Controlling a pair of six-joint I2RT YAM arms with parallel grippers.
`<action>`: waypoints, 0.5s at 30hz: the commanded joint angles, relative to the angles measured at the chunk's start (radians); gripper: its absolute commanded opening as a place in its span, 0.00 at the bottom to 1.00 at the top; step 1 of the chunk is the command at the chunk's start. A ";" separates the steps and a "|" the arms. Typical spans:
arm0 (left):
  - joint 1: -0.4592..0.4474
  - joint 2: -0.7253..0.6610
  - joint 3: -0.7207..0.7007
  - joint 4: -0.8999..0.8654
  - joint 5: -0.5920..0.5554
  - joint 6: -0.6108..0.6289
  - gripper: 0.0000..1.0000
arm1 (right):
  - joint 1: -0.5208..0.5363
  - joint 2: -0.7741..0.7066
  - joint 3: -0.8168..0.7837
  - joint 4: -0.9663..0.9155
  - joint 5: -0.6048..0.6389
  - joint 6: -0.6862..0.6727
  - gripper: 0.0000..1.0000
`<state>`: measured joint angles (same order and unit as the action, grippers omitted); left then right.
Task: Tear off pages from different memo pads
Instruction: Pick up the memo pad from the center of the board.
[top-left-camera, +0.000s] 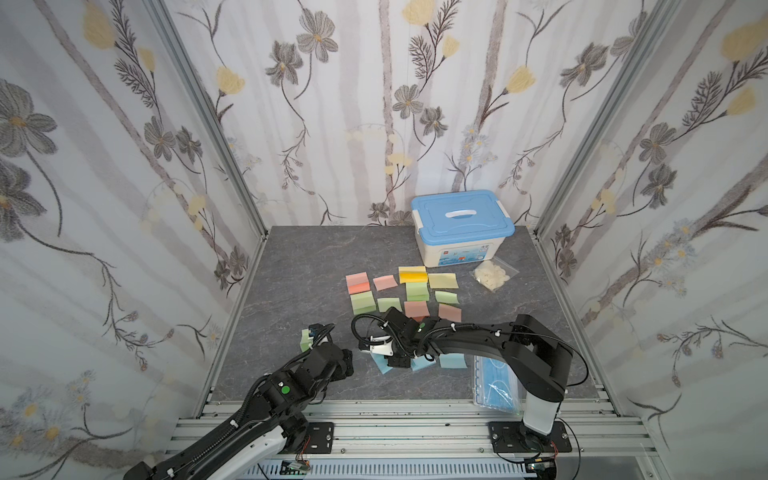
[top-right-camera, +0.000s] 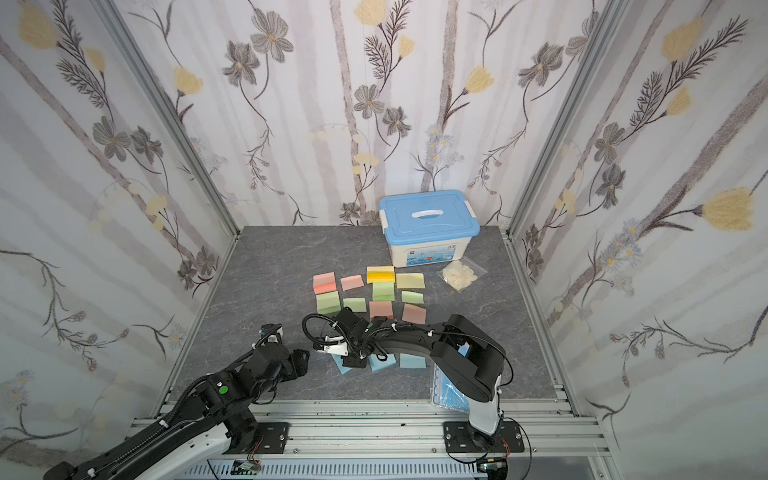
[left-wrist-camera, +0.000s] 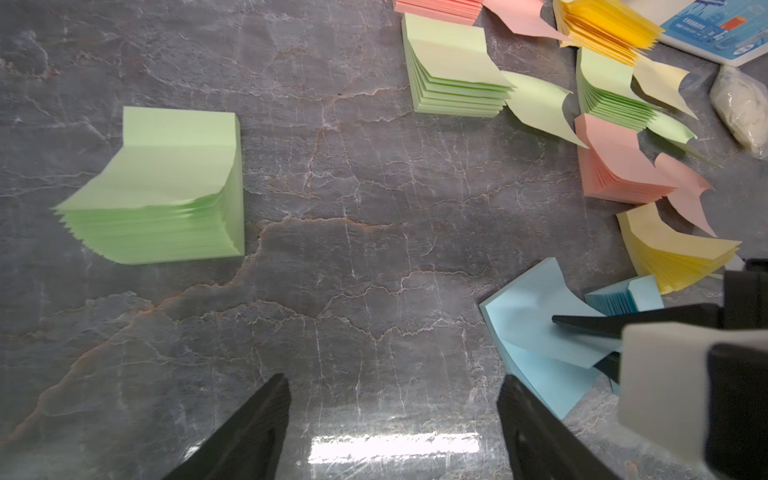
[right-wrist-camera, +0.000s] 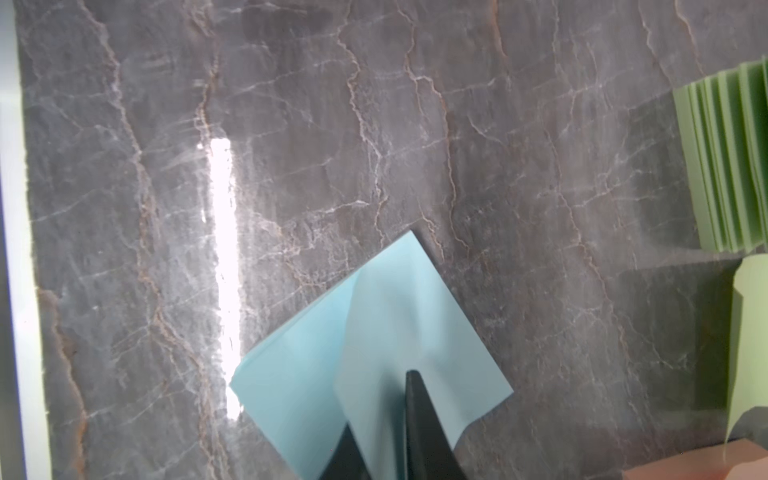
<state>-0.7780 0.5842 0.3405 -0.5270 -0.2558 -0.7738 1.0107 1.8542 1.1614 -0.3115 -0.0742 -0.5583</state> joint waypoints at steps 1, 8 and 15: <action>0.002 -0.004 -0.018 0.058 0.070 0.042 0.84 | -0.032 -0.049 0.003 -0.022 -0.116 -0.074 0.00; 0.002 -0.010 -0.027 0.262 0.290 0.134 0.88 | -0.128 -0.228 -0.033 -0.025 -0.272 -0.045 0.00; 0.002 -0.059 -0.016 0.383 0.431 0.208 0.89 | -0.143 -0.384 -0.064 -0.025 -0.374 -0.024 0.00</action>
<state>-0.7769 0.5365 0.3141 -0.2401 0.0875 -0.6197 0.8692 1.5043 1.1023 -0.3435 -0.3470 -0.5896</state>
